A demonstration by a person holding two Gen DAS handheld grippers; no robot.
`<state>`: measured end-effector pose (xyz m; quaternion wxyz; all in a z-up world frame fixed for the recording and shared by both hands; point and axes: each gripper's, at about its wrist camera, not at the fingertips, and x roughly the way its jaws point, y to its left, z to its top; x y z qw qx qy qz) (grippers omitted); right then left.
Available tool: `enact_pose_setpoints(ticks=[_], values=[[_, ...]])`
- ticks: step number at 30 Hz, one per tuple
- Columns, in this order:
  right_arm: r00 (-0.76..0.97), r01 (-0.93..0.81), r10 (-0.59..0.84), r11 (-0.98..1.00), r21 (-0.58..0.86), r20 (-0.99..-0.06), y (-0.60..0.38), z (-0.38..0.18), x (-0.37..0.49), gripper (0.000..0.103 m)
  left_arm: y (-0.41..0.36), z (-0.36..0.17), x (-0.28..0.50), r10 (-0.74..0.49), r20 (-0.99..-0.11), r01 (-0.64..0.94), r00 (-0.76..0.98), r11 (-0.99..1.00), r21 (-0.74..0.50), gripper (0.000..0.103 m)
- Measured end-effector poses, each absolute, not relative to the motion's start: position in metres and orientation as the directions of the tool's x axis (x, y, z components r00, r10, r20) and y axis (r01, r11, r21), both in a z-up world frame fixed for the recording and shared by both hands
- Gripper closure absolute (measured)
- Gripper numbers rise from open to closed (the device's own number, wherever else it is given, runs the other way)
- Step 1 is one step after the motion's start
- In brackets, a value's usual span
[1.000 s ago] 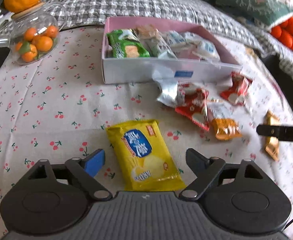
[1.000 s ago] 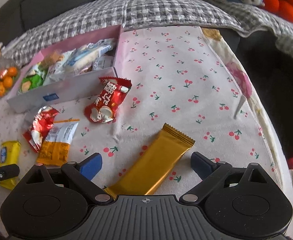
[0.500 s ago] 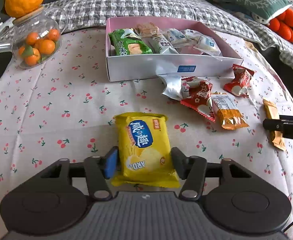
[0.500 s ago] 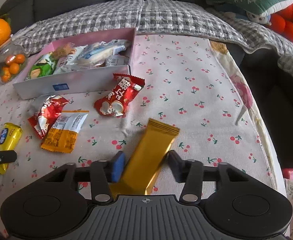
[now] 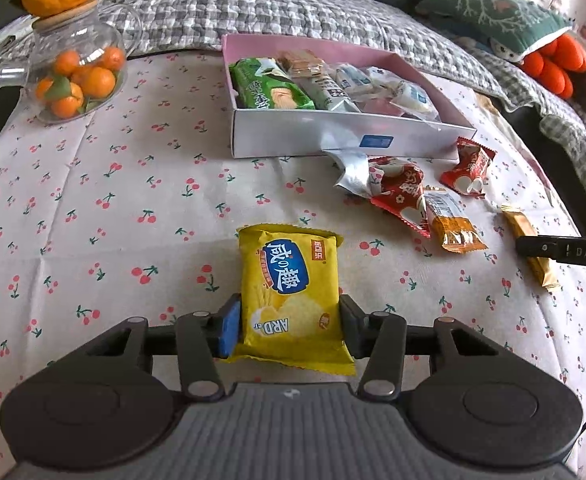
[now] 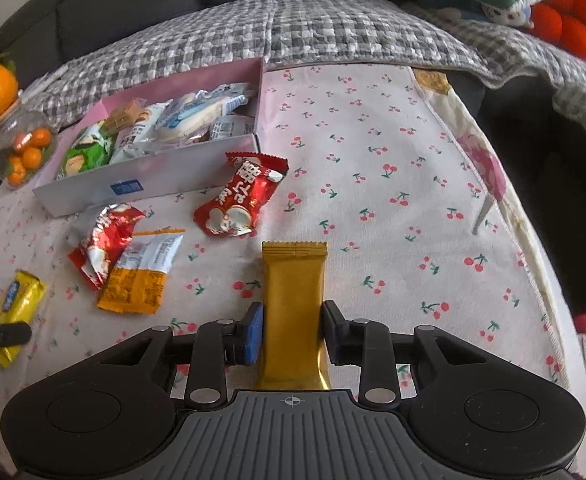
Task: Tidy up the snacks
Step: 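Carry both held snacks over the pink box and lower them in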
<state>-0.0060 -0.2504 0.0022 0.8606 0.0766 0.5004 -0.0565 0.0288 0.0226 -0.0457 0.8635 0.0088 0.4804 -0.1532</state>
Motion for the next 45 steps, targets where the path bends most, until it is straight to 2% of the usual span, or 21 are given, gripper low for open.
enact_pose_setpoints(ticks=[21, 34, 45], values=[[0.552, 0.228, 0.058, 0.949, 0.218, -0.832, -0.241, 0.043, 0.011, 0.073, 0.042, -0.009, 0.045, -0.320, -0.771, 0.197, 0.551, 0.947, -0.252, 0.057], [0.602, 0.244, 0.163, 0.895, 0.374, -0.782, -0.227, 0.060, 0.052, 0.073, 0.028, 0.012, 0.069, -0.344, -0.733, 0.211, 0.587, 0.939, -0.272, 0.057], [0.637, 0.285, 0.205, 0.833, 0.474, -0.743, -0.228, 0.051, 0.090, 0.072, 0.002, 0.006, 0.115, -0.360, -0.737, 0.243, 0.572, 0.932, -0.267, 0.057]])
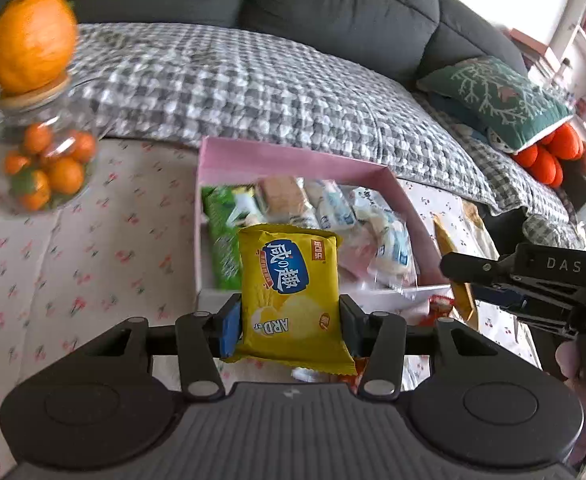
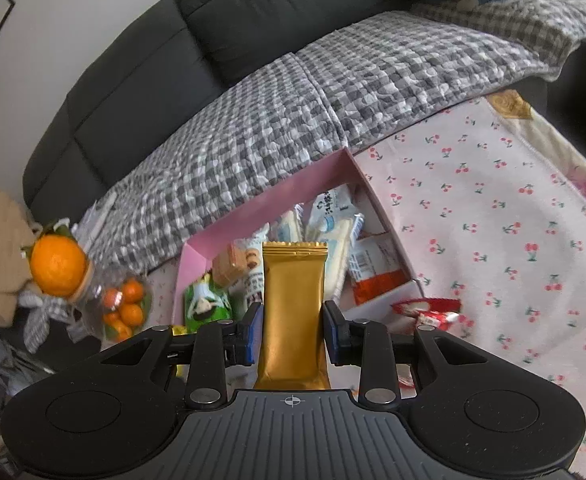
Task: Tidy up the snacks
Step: 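Carry both held snacks over the pink box and lower them in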
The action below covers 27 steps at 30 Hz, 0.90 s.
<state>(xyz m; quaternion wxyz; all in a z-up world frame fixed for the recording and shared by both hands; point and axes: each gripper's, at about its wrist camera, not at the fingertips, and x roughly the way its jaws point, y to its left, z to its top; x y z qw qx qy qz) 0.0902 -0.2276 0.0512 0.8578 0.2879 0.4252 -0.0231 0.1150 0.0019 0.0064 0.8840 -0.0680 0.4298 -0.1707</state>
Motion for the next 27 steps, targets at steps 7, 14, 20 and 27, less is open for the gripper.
enact_pose_setpoints(ticks=[7, 14, 20, 27], values=[[0.666, 0.285, 0.212, 0.814, 0.506, -0.716, -0.225, 0.043, 0.109, 0.072, -0.018, -0.008, 0.148, -0.373, -0.763, 0.267, 0.528, 0.926, -0.267, 0.057], [0.681, 0.309, 0.220, 0.778, 0.547, -0.698, -0.228, 0.028, 0.130, 0.072, -0.026, -0.022, 0.175, -0.348, -0.775, 0.255, 0.527, 0.935, -0.246, 0.057], [0.679, 0.326, 0.214, 0.769, 0.550, -0.702, -0.227, 0.017, 0.142, 0.072, -0.028, -0.025, 0.194, -0.322, -0.763, 0.257, 0.560, 0.944, -0.209, 0.057], [0.692, 0.323, 0.190, 0.781, 0.534, -0.696, -0.226, 0.012, 0.149, 0.072, -0.024, -0.029, 0.206, -0.310, -0.735, 0.251, 0.603, 0.948, -0.194, 0.057]])
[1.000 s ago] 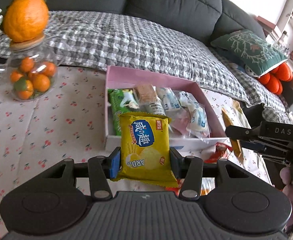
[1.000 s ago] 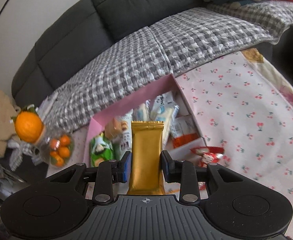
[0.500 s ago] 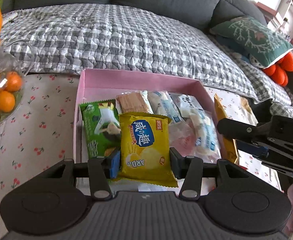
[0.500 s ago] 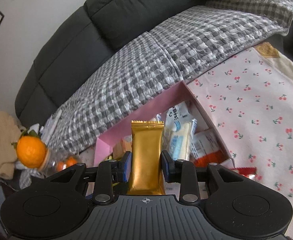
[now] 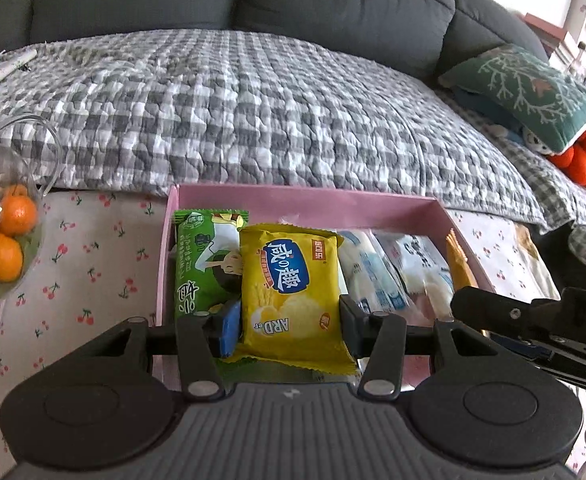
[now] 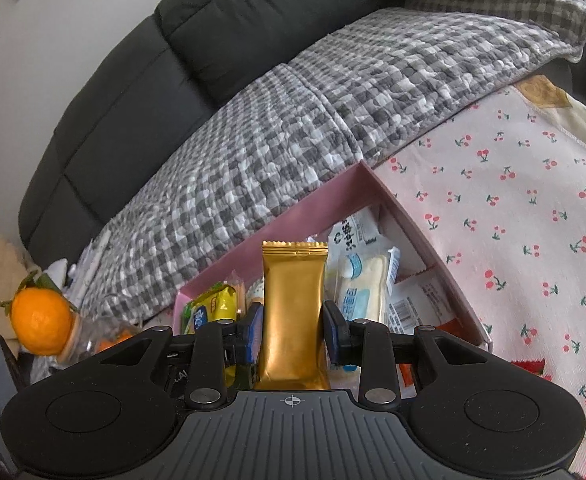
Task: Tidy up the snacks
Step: 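Carry both held snacks over the pink box and lower them in, then open both tools to release the cracker pack and gold bar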
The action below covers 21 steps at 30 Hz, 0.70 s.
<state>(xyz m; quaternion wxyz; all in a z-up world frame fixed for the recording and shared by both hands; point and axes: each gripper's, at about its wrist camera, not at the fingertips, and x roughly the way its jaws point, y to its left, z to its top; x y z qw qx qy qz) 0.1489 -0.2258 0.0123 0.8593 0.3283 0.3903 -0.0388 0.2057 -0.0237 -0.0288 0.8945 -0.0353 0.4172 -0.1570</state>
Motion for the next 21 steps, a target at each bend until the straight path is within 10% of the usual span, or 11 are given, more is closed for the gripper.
enact_pose_setpoints(ticks=[8, 21], values=[[0.705, 0.335, 0.163, 0.781, 0.527, -0.690, -0.229, 0.010, 0.150, 0.068, -0.022, -0.030, 0.200, -0.308, -0.708, 0.253, 0.636, 0.949, -0.186, 0.053], [0.707, 0.309, 0.166, 0.802, 0.511, -0.688, -0.224, 0.021, 0.142, 0.032, -0.017, -0.023, 0.185, -0.282, -0.707, 0.255, 0.649, 0.956, -0.148, 0.029]])
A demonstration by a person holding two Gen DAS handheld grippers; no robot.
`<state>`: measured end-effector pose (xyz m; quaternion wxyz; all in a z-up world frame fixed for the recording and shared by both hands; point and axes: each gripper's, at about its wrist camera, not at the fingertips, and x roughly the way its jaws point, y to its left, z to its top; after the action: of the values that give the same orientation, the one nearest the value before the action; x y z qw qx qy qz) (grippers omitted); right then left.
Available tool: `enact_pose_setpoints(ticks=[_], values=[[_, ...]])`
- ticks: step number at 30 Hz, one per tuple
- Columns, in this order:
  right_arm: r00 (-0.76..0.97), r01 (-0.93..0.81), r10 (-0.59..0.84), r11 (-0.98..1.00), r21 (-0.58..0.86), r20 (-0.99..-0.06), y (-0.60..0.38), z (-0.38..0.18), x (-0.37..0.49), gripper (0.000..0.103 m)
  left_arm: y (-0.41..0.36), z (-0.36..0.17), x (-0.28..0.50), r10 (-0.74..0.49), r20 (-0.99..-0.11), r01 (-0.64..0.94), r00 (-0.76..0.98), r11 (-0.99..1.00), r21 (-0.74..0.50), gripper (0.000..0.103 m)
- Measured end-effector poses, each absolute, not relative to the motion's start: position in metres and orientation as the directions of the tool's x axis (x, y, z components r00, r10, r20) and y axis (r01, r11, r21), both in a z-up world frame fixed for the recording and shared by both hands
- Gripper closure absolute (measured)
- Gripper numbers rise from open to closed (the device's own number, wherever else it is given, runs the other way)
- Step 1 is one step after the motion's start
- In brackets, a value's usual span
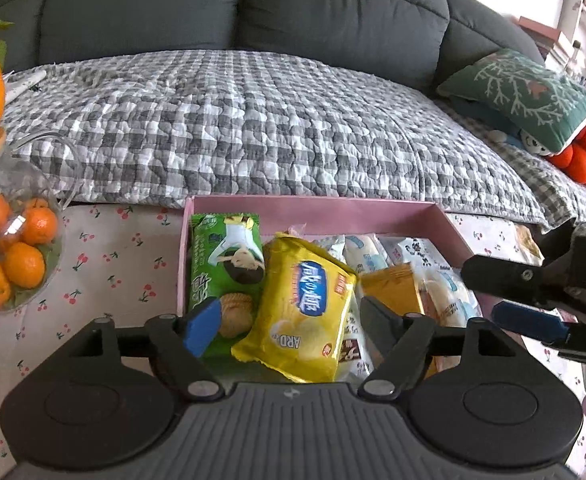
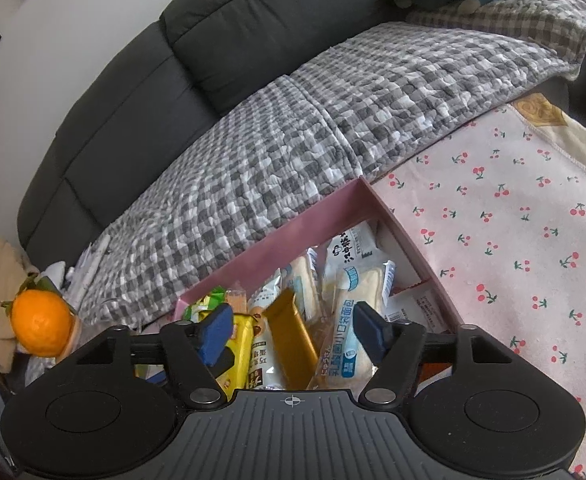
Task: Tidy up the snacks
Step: 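Open both tools to release the cracker pack and gold bar, then move both open tools back over the loose red candy wrappers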
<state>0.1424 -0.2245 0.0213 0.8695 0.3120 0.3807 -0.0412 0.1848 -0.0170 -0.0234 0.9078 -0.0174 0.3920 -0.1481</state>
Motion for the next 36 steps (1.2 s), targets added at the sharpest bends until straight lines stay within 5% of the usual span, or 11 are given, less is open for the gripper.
enact_pose_setpoints(ticks=[13, 36], values=[[0.678, 0.289, 0.187, 0.821, 0.492, -0.711, -0.228, 0.040, 0.119, 0.018, -0.006, -0.009, 0.149, -0.289, -0.722, 0.234, 0.629, 0.956, -0.178, 0.006], [0.635, 0.177, 0.158, 0.923, 0.342, -0.756, -0.222, 0.066, 0.056, 0.010, -0.009, -0.004, 0.070, -0.266, -0.753, 0.286, 0.602, 0.952, -0.107, 0.001]])
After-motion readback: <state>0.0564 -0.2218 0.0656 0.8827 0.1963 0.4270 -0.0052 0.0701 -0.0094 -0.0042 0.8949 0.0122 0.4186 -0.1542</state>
